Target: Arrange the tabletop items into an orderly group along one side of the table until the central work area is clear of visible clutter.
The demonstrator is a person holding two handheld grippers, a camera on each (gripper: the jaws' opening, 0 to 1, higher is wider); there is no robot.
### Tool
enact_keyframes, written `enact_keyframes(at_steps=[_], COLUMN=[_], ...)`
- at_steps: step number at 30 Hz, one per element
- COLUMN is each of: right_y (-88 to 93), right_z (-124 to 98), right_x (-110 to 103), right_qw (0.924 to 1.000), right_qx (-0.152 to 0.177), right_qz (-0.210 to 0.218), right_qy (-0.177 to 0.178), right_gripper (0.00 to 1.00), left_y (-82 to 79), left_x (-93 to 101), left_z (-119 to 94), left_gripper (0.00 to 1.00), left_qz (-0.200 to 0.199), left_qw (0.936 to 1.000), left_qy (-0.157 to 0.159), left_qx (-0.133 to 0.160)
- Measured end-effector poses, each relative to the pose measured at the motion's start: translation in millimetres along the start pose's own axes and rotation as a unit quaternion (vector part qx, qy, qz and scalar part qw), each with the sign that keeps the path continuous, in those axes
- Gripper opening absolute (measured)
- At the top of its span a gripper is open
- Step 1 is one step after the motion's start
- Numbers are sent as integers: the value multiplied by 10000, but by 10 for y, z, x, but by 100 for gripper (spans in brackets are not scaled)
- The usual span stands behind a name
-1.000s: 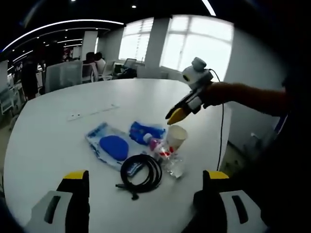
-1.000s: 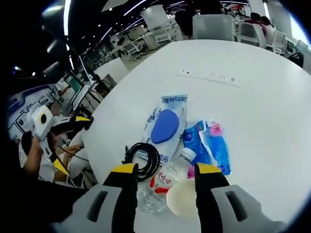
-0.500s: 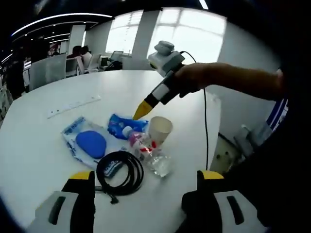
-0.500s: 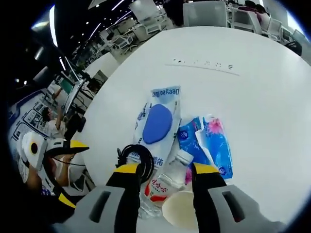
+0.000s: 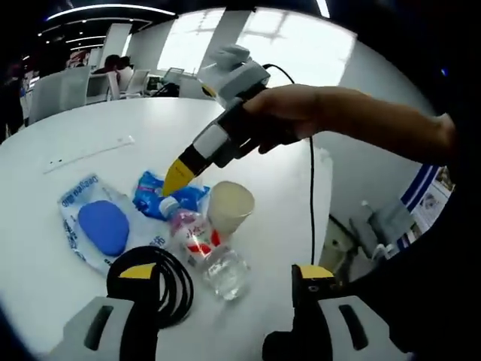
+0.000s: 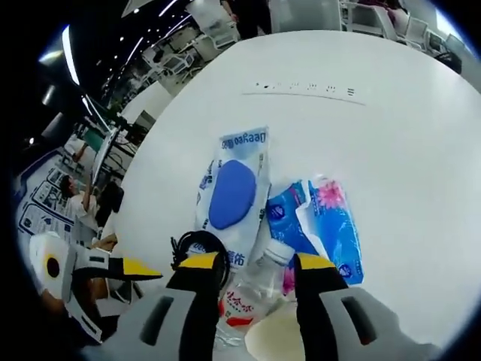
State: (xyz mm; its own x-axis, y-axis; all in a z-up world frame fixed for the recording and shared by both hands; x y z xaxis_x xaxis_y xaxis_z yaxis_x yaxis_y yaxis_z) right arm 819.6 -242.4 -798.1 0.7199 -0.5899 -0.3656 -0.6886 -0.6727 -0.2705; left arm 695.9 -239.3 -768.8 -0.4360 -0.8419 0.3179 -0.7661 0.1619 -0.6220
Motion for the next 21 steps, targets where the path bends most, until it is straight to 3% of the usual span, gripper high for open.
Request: enact_keyframes(at_steps=[9, 21], right_y=[6, -13], right_z=[96, 214], right_x=[33, 123], right_qw=[9996, 9989], right_qx=[-216, -330], right_qz=[195, 313], right_qy=[31, 120], right_gripper=[32, 27], left_y=[-59, -5], left_x=[-26, -103], left_z=[352, 619], left_gripper=[63, 57], left_qz=[-420, -511], left_qw=[9989, 9974], left_qy=[141, 49], left_qx=[-167, -502])
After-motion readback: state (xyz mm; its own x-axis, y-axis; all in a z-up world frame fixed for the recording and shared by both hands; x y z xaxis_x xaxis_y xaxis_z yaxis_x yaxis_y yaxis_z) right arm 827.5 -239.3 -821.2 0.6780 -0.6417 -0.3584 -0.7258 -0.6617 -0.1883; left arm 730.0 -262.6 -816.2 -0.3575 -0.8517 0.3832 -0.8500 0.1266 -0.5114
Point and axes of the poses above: the point that each gripper's makers call its tool centre point, and the gripper's own axes: z roughly forward along the fingers, x roughly to its right, y roughly out of its underside, the point moved 1 cm from there along -z, roughly backward along the fingers, and after that the axes turned 8 degrees about -x, right-handed, at the moved point
